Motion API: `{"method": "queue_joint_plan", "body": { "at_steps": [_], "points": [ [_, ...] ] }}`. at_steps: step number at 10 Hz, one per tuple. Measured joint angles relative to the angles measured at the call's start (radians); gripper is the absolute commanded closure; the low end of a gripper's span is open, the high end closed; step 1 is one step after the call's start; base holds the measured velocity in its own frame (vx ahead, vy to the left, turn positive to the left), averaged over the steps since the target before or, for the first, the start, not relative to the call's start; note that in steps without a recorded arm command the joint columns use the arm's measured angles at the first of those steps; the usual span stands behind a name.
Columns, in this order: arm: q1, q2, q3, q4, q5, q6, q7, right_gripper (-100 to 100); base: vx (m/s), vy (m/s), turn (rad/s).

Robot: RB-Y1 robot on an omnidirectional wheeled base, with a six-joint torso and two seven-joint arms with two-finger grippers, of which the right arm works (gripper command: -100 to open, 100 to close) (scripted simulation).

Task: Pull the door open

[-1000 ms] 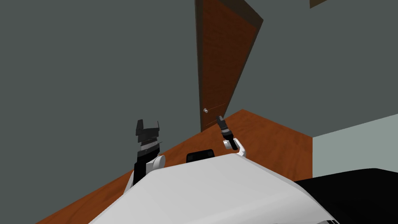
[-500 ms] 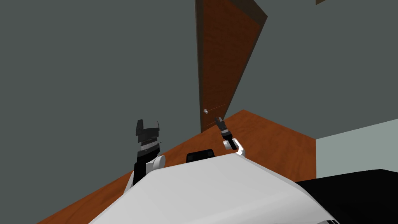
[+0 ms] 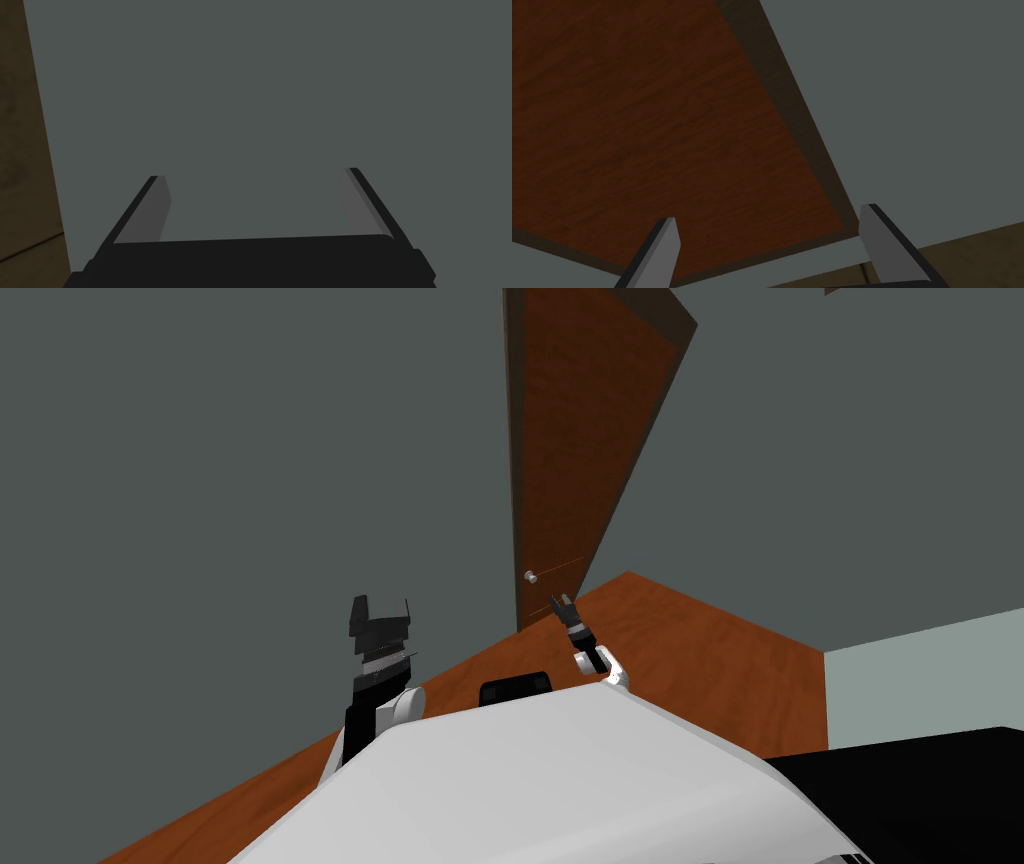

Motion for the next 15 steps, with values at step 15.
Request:
{"method": "queue_joint_plan", "body": {
  "at_steps": [15],
  "points": [
    [-0.131,-0.050,-0.020,0.428,0.117,-0.098,0.277,-100,0.082,-0.022,0.015]
  ]
}}
